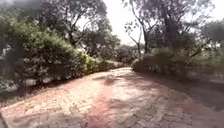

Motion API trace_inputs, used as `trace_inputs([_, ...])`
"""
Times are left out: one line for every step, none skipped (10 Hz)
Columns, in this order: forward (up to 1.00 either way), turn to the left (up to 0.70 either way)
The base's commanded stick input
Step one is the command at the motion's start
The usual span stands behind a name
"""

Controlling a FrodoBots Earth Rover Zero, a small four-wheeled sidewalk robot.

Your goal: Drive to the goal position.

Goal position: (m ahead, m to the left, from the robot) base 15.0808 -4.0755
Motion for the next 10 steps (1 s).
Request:
trace_inputs([0.70,0.00])
trace_inputs([0.70,0.00])
trace_inputs([0.70,0.00])
trace_inputs([0.70,0.00])
trace_inputs([0.70,0.00])
trace_inputs([0.70,0.00])
trace_inputs([0.70,0.00])
trace_inputs([0.70,0.00])
trace_inputs([0.70,0.00])
trace_inputs([0.70,0.00])
